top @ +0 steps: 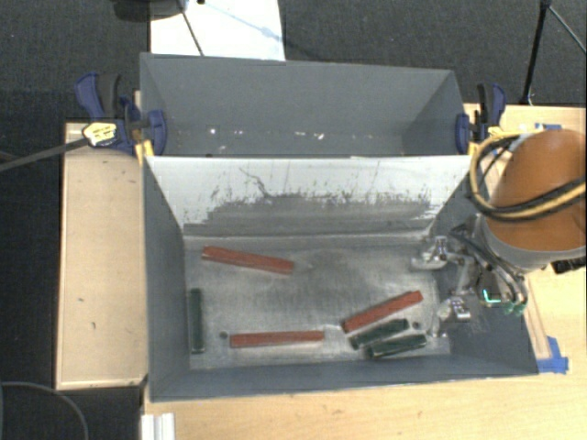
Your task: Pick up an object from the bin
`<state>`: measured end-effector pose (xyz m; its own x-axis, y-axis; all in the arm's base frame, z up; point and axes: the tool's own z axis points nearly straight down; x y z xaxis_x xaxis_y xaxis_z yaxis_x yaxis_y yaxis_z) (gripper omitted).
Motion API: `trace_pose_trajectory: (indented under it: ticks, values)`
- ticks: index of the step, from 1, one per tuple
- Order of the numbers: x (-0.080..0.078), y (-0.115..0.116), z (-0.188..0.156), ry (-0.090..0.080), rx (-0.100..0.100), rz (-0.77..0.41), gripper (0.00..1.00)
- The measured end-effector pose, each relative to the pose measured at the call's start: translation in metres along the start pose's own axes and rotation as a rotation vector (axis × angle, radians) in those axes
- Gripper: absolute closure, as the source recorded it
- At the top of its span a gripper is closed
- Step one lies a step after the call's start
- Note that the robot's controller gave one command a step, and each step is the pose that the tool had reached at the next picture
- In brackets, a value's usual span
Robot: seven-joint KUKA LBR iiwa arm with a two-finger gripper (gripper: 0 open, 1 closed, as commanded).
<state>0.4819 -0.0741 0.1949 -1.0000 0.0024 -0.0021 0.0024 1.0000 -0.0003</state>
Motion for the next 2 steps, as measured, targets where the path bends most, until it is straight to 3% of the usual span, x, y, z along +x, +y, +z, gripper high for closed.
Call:
trace_pose_trajectory:
  ticks: [1, 2]
  values:
    - [0.000, 0.000, 0.000, 0.000, 0.000, -0.003, 0.00]
    - [0.001, 0.060, 0.096, -0.005, 0.000, -0.080, 0.00]
